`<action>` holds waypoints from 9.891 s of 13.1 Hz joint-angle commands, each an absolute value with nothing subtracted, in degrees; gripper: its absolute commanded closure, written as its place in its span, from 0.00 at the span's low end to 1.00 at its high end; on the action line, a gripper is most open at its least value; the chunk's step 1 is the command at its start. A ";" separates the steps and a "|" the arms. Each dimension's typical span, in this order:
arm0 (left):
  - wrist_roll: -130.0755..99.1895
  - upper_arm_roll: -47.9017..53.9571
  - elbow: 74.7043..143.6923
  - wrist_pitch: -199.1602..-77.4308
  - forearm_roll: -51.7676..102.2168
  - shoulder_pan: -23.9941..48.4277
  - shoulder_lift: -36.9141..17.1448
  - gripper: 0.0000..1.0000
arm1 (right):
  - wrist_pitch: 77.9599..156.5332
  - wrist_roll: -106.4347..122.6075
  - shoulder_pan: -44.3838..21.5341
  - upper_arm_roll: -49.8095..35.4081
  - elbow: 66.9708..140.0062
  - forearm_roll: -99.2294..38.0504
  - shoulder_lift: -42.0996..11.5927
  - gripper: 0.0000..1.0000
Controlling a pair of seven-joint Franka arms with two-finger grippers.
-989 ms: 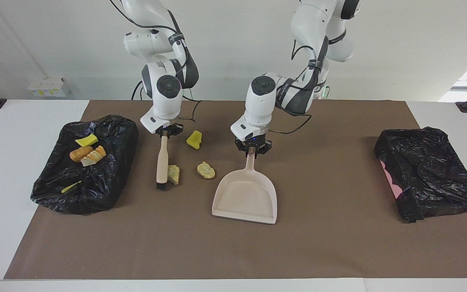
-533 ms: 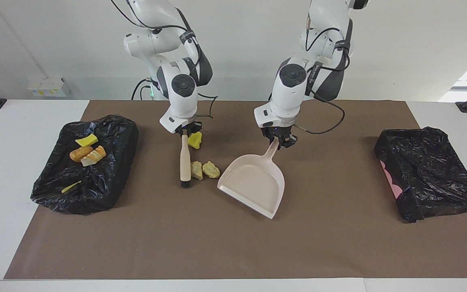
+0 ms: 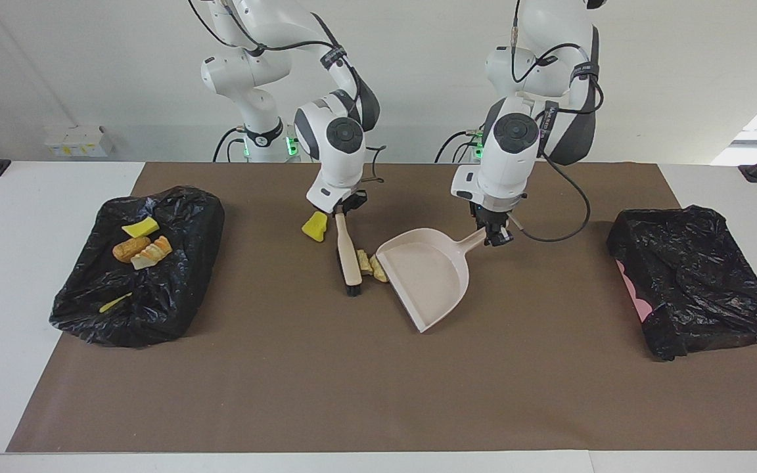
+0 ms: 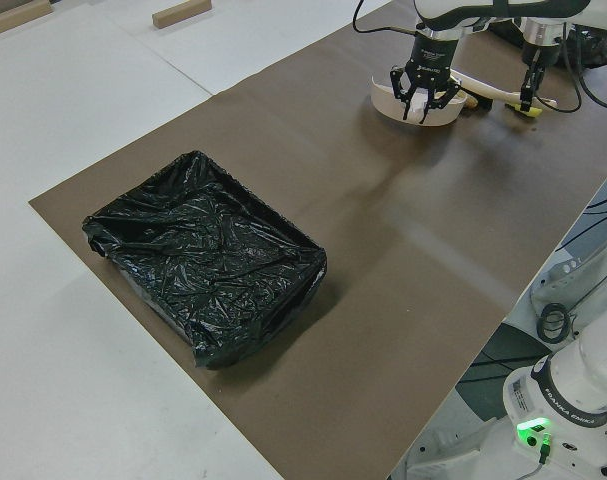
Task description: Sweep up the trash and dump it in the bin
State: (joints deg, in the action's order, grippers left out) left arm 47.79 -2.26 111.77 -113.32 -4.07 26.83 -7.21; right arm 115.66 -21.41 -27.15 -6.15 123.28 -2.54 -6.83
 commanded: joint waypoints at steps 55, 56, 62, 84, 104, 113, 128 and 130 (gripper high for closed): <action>66.80 -1.41 132.81 -126.39 -8.61 22.15 3.16 1.00 | 104.35 -29.63 -34.45 -5.98 116.55 -17.23 -3.00 1.00; 66.97 -1.49 132.19 -126.21 -8.61 21.89 3.08 1.00 | 102.59 -27.97 -34.54 -5.98 115.59 -14.70 -2.64 1.00; 68.28 -2.02 129.73 -121.64 -8.61 12.41 8.51 1.00 | 99.92 -33.27 -36.73 -6.59 112.41 -16.43 -5.53 1.00; 84.99 -2.64 102.30 -124.20 -33.65 -27.60 -3.08 1.00 | 105.91 -38.43 -35.18 -6.24 105.56 -12.59 -8.45 0.00; 83.94 -1.49 102.83 -106.72 -36.52 -20.92 3.78 1.00 | 90.45 -0.90 0.97 -0.71 88.78 3.43 1.67 0.00; 47.09 -1.41 112.23 -104.07 -18.48 -7.85 5.89 1.00 | 84.47 -4.39 0.88 1.76 85.17 1.41 3.25 0.00; -17.72 -1.49 95.66 -106.43 2.02 26.26 -12.79 1.00 | 80.24 -2.55 -0.18 0.88 86.84 0.97 5.01 0.00; -21.95 -1.32 93.25 -110.10 2.20 28.12 -17.21 1.00 | 79.98 -2.46 0.35 1.14 86.92 0.97 5.01 0.00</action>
State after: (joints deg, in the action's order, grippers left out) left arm -18.82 -0.21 98.38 -108.30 1.37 26.15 -11.71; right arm 79.60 -3.15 -0.56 1.13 85.55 2.21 3.99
